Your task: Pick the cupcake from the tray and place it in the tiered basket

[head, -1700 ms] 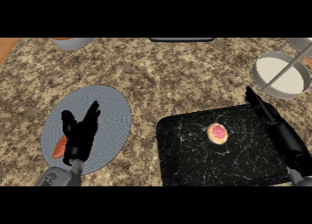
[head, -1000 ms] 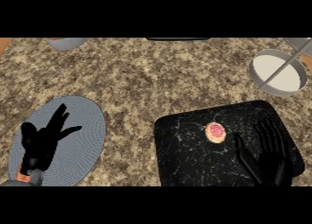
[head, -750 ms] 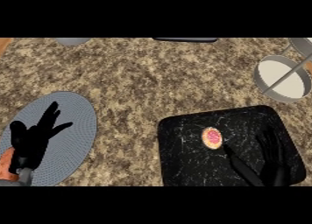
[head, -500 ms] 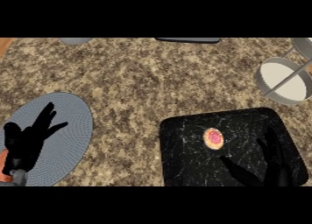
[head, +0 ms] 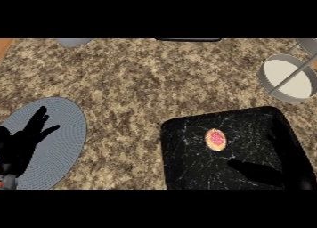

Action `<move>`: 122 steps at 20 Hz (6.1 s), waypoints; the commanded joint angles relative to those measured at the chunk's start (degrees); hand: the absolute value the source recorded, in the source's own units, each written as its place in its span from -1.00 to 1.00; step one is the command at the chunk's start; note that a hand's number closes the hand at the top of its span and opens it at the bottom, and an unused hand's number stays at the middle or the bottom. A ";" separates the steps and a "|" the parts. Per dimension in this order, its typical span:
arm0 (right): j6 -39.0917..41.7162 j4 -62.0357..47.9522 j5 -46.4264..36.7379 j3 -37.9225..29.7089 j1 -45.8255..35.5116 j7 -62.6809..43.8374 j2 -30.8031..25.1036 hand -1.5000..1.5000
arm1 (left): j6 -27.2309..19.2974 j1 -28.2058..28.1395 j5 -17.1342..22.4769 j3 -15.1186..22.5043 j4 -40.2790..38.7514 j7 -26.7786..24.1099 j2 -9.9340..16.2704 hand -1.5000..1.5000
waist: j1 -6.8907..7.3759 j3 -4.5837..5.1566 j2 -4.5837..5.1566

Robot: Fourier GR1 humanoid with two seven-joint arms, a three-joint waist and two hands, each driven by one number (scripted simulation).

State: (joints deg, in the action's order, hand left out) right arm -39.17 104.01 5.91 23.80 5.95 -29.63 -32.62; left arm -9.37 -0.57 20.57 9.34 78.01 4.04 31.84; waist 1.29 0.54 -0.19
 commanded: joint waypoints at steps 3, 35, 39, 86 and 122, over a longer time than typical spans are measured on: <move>4.00 8.53 0.48 2.25 -8.05 -25.14 -5.69 -1.00 | 2.18 -2.25 -0.03 -1.91 -4.30 -2.82 0.35 0.00 | -0.54 -0.30 0.23; 12.99 6.93 -7.39 -1.96 -6.95 -33.11 5.14 -1.00 | 6.53 -0.06 -7.42 -7.94 -1.90 4.07 -5.67 0.00 | -1.29 -0.53 0.21; 10.58 3.30 -13.01 2.30 -7.91 -32.56 10.31 -1.00 | 8.90 -2.73 -6.33 -10.37 -0.15 3.14 -5.06 0.00 | -1.03 -0.53 0.19; 25.49 -31.40 -59.58 1.92 -46.25 -44.91 24.98 1.00 | 12.39 1.88 -15.80 -13.43 0.09 6.34 -11.44 0.00 | 3.03 0.05 0.50; 7.75 -69.22 -70.67 -36.37 -80.05 -15.20 12.17 1.00 | 14.05 1.17 -15.83 -16.15 -0.07 5.18 -11.57 0.00 | 0.57 -0.58 1.13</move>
State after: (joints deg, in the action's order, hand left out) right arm -24.97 37.65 -68.56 -8.47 -74.75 -50.44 -18.08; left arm 4.33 -0.91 5.08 -7.08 79.33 8.26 20.25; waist 1.95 -0.16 0.75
